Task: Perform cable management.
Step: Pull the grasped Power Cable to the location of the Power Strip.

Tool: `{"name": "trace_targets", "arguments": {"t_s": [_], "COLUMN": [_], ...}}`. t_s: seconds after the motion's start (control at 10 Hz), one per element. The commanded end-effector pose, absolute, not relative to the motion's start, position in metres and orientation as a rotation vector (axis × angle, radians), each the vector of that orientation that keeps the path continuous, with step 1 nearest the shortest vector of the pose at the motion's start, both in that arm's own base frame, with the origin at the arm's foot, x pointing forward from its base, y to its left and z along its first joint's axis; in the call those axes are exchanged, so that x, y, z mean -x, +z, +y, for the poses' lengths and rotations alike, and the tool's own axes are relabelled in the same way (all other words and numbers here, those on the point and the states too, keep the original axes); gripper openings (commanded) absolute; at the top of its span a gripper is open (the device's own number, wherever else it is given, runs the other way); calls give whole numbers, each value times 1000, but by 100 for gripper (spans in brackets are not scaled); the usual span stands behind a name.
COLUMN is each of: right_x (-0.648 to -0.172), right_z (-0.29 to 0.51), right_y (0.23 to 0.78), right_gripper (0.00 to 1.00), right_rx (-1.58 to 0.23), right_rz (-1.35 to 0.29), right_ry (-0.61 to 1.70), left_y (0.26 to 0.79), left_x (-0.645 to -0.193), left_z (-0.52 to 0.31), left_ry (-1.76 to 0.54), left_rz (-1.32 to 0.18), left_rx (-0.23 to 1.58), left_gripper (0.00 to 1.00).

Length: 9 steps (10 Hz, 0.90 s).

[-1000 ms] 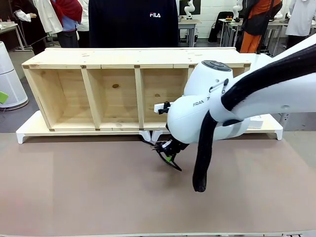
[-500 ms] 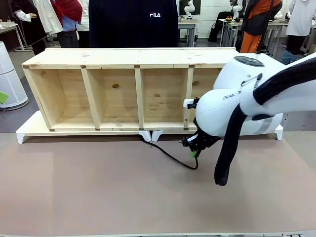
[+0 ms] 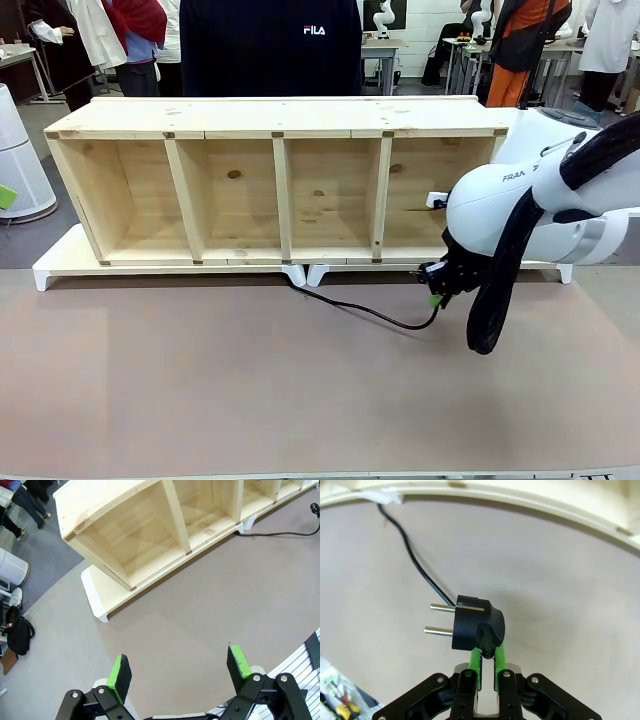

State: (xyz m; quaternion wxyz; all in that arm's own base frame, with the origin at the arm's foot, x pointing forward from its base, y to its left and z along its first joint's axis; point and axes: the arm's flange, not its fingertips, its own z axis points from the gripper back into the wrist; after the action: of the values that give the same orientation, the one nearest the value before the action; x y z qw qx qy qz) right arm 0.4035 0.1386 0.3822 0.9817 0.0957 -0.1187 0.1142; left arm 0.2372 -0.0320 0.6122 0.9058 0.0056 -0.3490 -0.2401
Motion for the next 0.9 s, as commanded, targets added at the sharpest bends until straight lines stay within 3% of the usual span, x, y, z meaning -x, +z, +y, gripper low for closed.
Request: {"name": "trace_targets", "arguments": {"t_s": [0.0,0.5,0.8], "right_x": [-399,-398,-400], "right_z": [123,83,81], "right_y": [384,395,399], "right_gripper": [14,14,14], "right_rx": [-145,19,11], "right_rz": [-207,-217,-286], "right_ry": [168,-1,-33], "left_y": [612,612,612], "left_x": [-237,-237,-237], "left_z": [-31,-31,-31], "left_ry": [-494,-494,-494], "left_rz": [-722,-722,-722], "left_rx": [-11,-11,-11], "left_gripper": [100,100,100]}}
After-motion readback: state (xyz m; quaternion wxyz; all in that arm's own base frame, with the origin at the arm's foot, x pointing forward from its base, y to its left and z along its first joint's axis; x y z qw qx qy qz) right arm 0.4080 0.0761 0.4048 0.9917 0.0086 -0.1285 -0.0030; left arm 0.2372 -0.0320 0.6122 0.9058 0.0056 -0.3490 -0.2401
